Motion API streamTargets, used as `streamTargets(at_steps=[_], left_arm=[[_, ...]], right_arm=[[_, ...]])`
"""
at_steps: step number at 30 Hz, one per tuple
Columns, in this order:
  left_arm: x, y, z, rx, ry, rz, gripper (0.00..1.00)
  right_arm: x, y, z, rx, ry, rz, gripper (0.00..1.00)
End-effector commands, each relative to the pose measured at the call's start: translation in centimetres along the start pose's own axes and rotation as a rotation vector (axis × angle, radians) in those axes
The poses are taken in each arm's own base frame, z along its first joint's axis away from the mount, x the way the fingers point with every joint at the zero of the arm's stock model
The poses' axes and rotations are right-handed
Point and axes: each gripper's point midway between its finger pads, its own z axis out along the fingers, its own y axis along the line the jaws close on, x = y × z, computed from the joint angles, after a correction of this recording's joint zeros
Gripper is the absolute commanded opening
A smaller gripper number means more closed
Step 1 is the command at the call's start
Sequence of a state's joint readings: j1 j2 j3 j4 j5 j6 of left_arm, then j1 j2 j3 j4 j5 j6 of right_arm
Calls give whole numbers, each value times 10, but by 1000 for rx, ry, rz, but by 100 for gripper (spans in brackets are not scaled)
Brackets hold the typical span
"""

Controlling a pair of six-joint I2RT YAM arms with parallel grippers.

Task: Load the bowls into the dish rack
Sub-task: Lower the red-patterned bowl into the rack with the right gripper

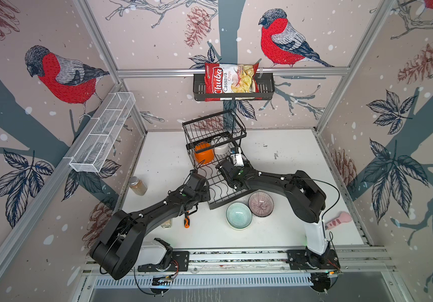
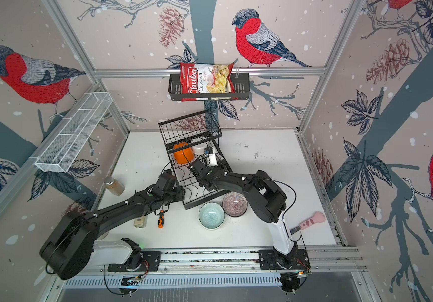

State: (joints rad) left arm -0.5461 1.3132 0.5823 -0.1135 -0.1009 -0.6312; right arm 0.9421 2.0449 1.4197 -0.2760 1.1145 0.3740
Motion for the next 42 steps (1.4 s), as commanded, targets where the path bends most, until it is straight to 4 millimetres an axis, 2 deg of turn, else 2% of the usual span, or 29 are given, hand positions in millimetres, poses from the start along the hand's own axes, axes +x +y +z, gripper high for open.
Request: streamTargets(at_steps=[1, 11, 22, 42], left_arm=[[7, 6, 0, -19, 22, 9, 59], [5, 4, -3, -10, 15, 14, 58], [5, 2, -5, 5, 16, 14, 55], [3, -2, -5, 21, 17, 20, 54]], right_arm=[[-17, -7, 0, 67, -56, 89, 0], [-25, 4, 8, 125, -76, 90, 0], [-24, 8, 12, 221, -106, 71, 0], [-18, 31, 18, 256, -118, 18, 0]])
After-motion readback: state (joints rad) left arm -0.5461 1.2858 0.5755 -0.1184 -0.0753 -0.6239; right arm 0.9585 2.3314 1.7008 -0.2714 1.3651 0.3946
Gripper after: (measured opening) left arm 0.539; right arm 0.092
